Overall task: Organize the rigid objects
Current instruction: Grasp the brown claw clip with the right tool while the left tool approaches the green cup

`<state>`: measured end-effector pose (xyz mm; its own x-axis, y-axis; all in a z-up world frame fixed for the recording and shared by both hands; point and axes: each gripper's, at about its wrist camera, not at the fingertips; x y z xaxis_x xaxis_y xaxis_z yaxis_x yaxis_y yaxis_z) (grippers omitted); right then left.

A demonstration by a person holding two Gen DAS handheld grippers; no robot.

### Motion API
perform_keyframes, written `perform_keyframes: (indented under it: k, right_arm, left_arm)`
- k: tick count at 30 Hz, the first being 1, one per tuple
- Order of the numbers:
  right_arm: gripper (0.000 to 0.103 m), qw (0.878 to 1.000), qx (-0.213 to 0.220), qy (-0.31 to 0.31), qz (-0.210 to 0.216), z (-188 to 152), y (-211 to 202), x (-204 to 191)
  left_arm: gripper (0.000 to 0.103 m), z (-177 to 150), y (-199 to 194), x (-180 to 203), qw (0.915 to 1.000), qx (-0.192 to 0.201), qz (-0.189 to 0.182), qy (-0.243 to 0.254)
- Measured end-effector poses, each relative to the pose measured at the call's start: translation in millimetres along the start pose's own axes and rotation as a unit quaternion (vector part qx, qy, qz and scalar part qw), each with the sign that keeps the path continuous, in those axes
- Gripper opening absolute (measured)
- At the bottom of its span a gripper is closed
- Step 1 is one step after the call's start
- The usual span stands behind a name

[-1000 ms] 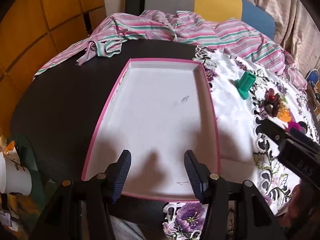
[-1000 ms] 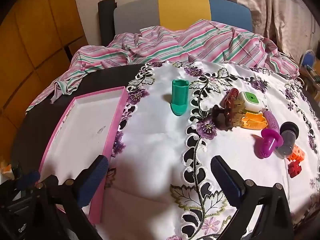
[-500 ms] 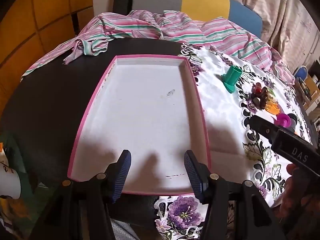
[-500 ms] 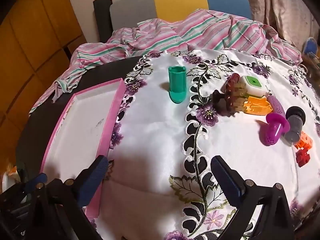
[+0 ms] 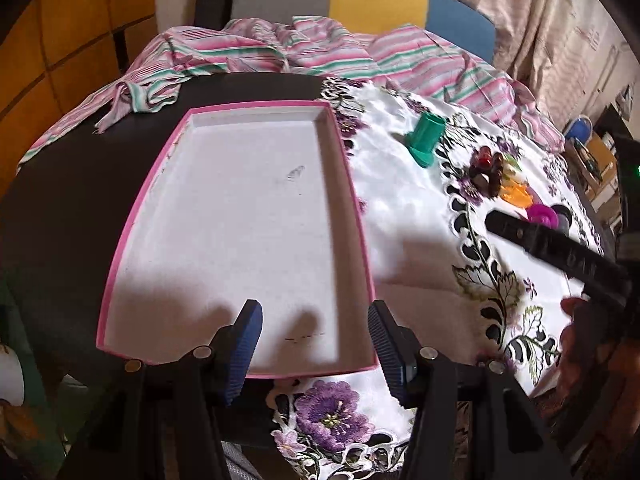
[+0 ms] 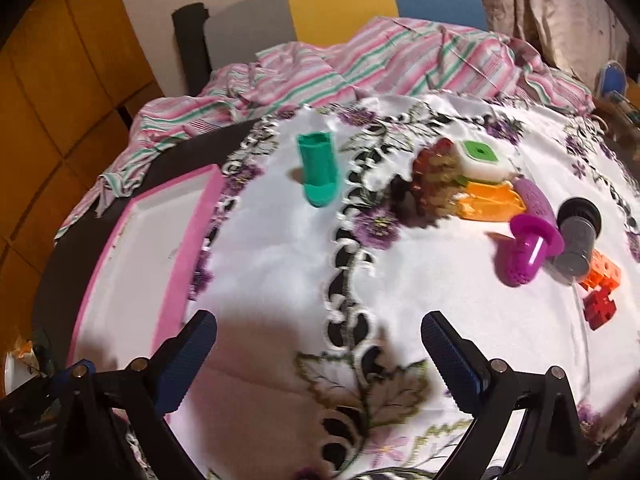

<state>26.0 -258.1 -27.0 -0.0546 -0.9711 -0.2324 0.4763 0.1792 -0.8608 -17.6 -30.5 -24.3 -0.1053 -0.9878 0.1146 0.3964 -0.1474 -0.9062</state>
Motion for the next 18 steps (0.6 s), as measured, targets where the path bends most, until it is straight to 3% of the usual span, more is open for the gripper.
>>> perform_keyframes:
  k: [9, 18]
  right_arm:
    - [0.099, 0.998, 0.007, 0.053, -0.016, 44.0, 4.3, 50.9]
    - [0.091, 0.999, 0.022, 0.028, -0.038, 92.6, 38.1, 59.8]
  left_arm:
    - [0.056, -2.6, 0.4, 8.4, 0.9993, -0.002, -0.037, 0.001]
    - [0.056, -2.3, 2.0, 12.9, 0.9988, -0.006, -0.048, 0.005]
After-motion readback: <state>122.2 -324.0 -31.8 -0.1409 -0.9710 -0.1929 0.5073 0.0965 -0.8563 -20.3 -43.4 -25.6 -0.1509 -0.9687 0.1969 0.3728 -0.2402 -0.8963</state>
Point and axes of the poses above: each gripper's, at about its wrist camera, not at the fingertips, and y roughly the way its jaws point, x to its right, z to its top, and after that the axes turned 7 degrees about -x, right-handed
